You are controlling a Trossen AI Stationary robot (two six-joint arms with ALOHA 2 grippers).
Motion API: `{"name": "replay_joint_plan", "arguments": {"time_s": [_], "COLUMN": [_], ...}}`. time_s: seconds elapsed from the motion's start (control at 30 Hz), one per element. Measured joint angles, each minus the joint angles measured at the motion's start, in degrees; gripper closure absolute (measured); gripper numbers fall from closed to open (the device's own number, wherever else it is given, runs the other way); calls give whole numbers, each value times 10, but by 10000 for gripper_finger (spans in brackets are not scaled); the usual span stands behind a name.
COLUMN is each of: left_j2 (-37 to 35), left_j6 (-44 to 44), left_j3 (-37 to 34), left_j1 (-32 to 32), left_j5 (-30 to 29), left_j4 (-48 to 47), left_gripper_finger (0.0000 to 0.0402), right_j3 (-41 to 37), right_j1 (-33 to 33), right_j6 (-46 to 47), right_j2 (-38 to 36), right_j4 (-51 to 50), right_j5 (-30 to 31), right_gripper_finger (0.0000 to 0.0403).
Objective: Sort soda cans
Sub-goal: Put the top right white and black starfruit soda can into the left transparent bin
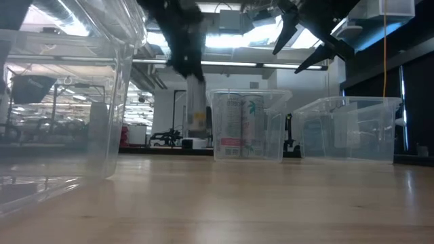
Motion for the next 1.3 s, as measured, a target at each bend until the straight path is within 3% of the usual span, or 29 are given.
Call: {"name": "replay_joint_plan", "arguments": {"time_s": [0.27, 0.7, 0.97, 1.3], "left_j2": [-97, -226, -258, -255], "left_j6": [-24, -116, -207, -315], "left_j3": [1, 2, 1, 1], "left_j1": [-72, -254, -382, -532], "left_j5": [-22, -37, -46, -48], "left_j4": [-52, -167, -216, -208], "left_gripper_finger": [154, 154, 155, 155], "right_j3": [0, 0, 0, 0], "right_j1": [0, 0, 0, 0], "right_j6": [0, 3, 9, 18], "right_j2": [0, 0, 0, 0], "right_j4": [0, 2, 1, 0], "right_j5": [-12, -21, -21, -20], "right_gripper_finger": [91, 91, 91, 91]}}
